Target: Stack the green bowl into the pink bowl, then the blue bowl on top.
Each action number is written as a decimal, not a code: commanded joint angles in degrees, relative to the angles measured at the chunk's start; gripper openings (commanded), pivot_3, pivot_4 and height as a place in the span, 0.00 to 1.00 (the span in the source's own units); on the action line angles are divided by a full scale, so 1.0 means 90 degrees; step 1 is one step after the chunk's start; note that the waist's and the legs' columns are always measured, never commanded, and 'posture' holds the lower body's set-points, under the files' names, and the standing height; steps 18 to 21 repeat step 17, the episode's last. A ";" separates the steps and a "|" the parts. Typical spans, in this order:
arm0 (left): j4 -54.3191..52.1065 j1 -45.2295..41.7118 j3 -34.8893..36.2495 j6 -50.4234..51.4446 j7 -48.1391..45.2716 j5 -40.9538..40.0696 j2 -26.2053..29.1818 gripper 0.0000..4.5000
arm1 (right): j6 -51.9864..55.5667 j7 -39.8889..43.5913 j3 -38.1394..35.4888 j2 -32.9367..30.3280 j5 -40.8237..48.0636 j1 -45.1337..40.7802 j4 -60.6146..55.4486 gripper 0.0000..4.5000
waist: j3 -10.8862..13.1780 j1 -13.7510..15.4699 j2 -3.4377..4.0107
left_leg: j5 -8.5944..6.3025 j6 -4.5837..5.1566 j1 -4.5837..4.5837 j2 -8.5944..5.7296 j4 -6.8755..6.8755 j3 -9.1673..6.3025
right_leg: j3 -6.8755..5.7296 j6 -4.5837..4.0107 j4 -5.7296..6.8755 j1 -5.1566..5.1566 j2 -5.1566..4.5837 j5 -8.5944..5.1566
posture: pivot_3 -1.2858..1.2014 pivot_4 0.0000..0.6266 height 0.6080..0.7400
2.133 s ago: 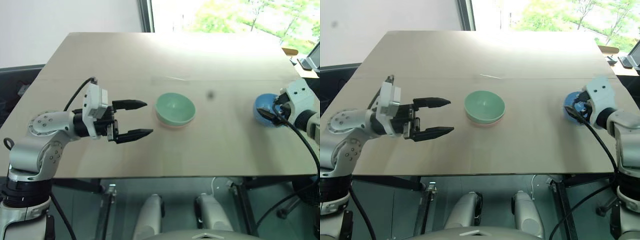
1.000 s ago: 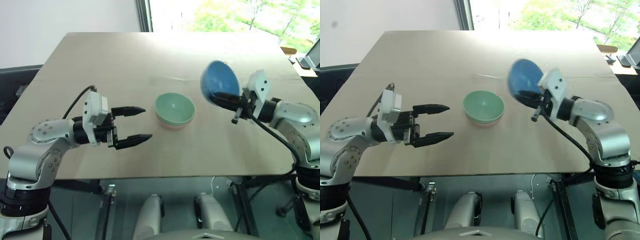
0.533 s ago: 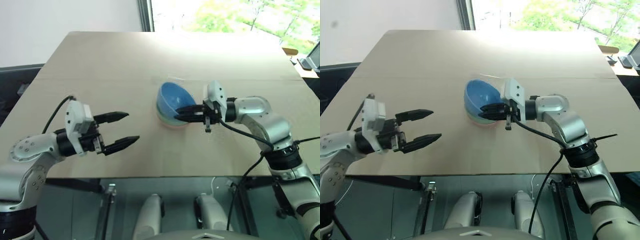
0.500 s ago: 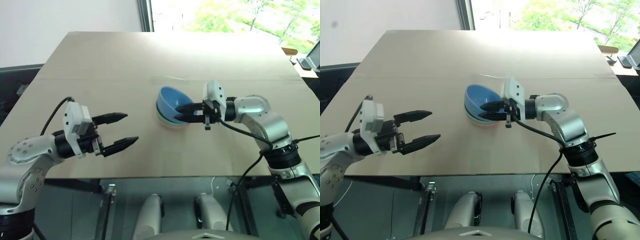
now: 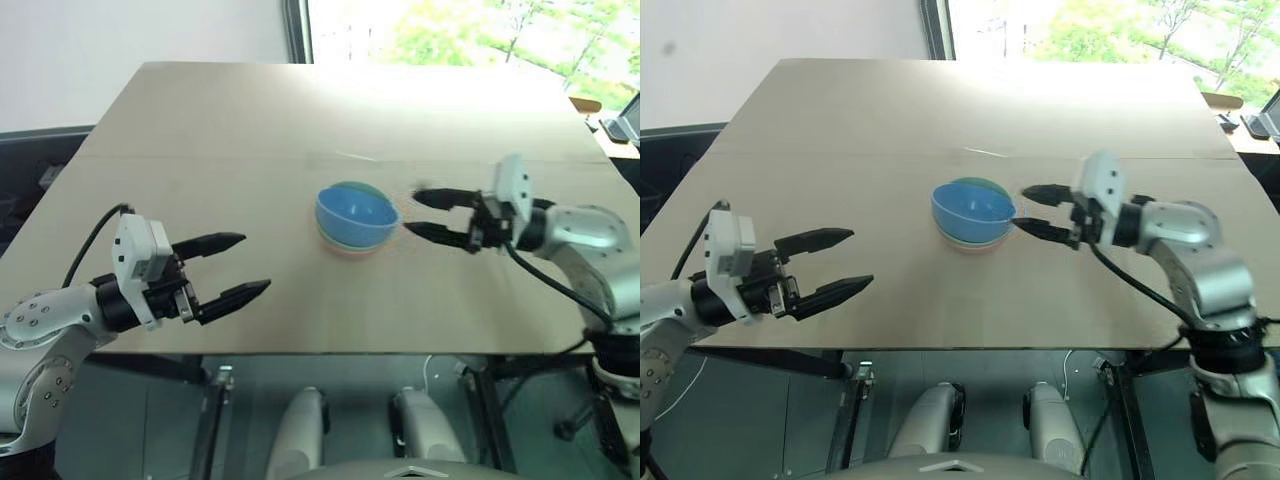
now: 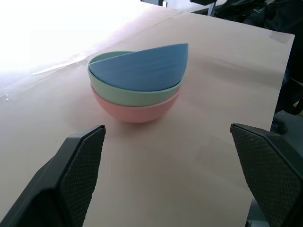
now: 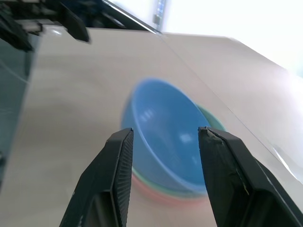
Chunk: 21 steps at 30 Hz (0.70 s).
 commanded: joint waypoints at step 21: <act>0.0852 -0.0141 0.0096 -0.0505 -0.0440 0.0520 0.0232 1.00 | 0.0490 -0.0261 -0.2359 -0.0995 0.0998 0.2103 -0.0909 0.97 | -0.0002 -0.0084 -0.0004 | 0.0000 0.0001 0.0009 0.0005 0.0002 0.0022 | 0.0019 0.0008 -0.0001 0.0001 0.0004 -0.0004 | 0.52 0.24 1.00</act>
